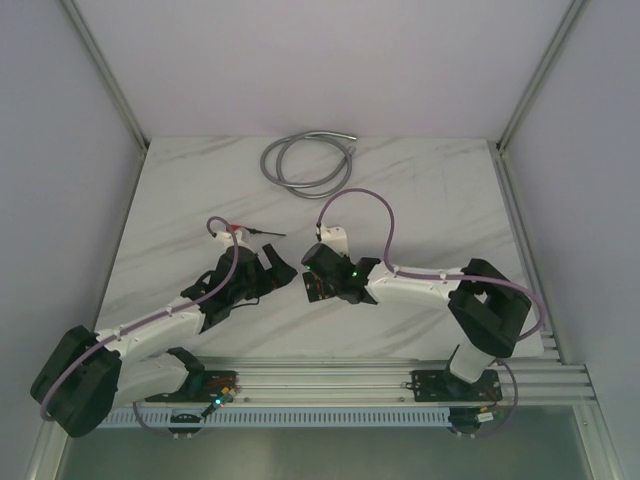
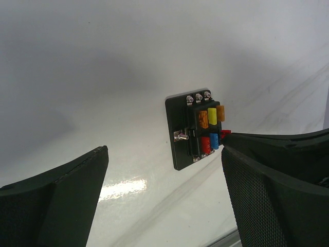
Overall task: Snap on the fuse box
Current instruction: Install the fuse at the fuse box base.
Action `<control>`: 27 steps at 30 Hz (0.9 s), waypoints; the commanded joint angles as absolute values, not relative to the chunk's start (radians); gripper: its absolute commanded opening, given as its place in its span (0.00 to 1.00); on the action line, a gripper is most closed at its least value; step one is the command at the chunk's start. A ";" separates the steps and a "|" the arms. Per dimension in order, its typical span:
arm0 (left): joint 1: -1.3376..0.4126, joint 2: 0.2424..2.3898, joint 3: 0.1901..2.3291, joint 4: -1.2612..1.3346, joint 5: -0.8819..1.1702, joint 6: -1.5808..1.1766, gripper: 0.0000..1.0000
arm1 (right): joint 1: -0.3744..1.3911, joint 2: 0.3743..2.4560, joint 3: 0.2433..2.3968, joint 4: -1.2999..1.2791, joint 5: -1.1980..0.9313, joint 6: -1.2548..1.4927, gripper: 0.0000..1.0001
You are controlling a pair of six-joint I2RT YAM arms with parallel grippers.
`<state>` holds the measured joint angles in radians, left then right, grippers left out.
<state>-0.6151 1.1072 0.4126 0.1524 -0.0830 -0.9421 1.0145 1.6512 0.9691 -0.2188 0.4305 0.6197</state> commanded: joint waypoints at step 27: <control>-0.609 1.097 0.406 0.142 -0.072 -0.962 1.00 | 0.990 1.644 0.938 -0.192 0.421 0.438 0.17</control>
